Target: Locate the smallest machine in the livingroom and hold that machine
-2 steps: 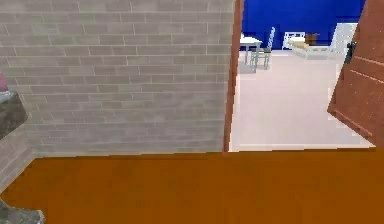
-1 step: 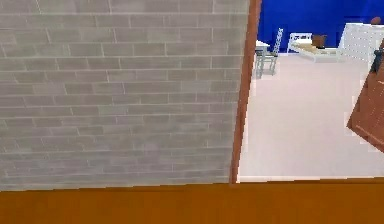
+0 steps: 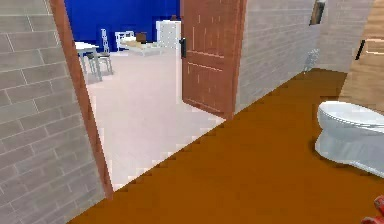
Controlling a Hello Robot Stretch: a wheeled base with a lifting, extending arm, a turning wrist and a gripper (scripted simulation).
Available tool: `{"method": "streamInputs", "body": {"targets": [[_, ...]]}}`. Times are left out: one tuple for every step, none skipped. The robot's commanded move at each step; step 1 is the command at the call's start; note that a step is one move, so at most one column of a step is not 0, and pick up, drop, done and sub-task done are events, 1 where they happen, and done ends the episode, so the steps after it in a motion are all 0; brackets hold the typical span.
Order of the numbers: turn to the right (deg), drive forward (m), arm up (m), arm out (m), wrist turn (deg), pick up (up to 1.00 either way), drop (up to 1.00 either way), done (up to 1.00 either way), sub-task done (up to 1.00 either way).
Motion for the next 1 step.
{"method": "streamInputs", "body": {"targets": [[21.0,0.0,0.0,0.0,0.0,0.0,0.0,0.0,0.0]]}}
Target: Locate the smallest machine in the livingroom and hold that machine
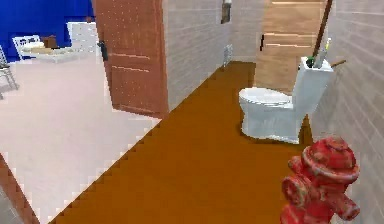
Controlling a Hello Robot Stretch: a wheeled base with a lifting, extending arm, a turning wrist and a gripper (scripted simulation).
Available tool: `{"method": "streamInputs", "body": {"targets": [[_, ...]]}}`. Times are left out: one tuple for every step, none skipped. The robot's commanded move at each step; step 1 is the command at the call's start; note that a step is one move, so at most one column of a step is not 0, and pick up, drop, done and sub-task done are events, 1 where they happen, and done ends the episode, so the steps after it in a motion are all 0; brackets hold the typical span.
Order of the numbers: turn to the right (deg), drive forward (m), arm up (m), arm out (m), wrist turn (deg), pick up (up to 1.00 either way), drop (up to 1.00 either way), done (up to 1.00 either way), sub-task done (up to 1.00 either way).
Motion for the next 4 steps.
{"method": "streamInputs", "body": {"targets": [[0.0,1.0,0.0,0.0,0.0,0.0,0.0,0.0,0.0],[3.0,0.0,0.0,0.0,0.0,0.0,0.0,0.0,0.0],[-24.0,0.0,0.0,0.0,0.0,0.0,0.0,0.0,0.0],[0.0,0.2,0.0,0.0,0.0,0.0,0.0,0.0,0.0]]}}
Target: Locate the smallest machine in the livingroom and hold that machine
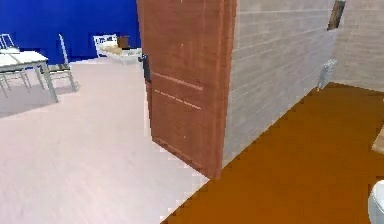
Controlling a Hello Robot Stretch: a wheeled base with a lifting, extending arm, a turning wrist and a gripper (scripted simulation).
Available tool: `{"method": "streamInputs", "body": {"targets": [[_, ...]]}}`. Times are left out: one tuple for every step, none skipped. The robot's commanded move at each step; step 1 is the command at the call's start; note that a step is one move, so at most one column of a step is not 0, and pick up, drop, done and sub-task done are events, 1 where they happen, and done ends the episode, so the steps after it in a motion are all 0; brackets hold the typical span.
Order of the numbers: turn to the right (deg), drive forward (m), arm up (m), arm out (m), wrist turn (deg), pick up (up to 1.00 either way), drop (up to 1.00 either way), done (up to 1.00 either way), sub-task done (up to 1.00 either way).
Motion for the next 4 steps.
{"method": "streamInputs", "body": {"targets": [[30.0,0.0,0.0,0.0,0.0,0.0,0.0,0.0,0.0],[0.0,0.8,0.0,0.0,0.0,0.0,0.0,0.0,0.0],[12.0,0.0,0.0,0.0,0.0,0.0,0.0,0.0,0.0],[0.0,0.25,0.0,0.0,0.0,0.0,0.0,0.0,0.0]]}}
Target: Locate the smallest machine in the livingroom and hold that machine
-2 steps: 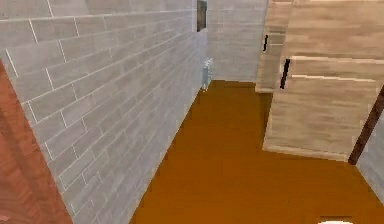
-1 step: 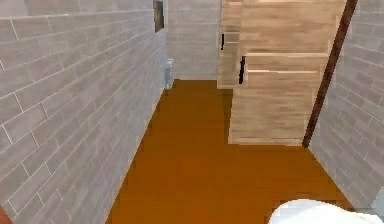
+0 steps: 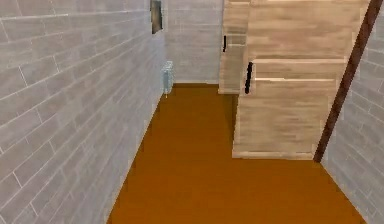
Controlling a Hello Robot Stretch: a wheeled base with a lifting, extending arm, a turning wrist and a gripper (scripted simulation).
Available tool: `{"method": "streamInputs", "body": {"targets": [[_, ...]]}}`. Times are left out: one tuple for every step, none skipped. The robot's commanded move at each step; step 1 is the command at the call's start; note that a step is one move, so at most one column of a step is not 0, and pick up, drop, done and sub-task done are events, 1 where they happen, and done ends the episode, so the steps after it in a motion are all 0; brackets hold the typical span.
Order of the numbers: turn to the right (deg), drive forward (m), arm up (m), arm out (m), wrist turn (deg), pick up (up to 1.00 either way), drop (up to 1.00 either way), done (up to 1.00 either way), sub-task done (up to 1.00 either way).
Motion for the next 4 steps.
{"method": "streamInputs", "body": {"targets": [[0.0,1.0,0.0,0.0,0.0,0.0,0.0,0.0,0.0],[-3.0,0.0,0.0,0.0,0.0,0.0,0.0,0.0,0.0],[0.0,1.0,0.0,0.0,0.0,0.0,0.0,0.0,0.0],[45.0,0.0,0.0,0.0,0.0,0.0,0.0,0.0,0.0]]}}
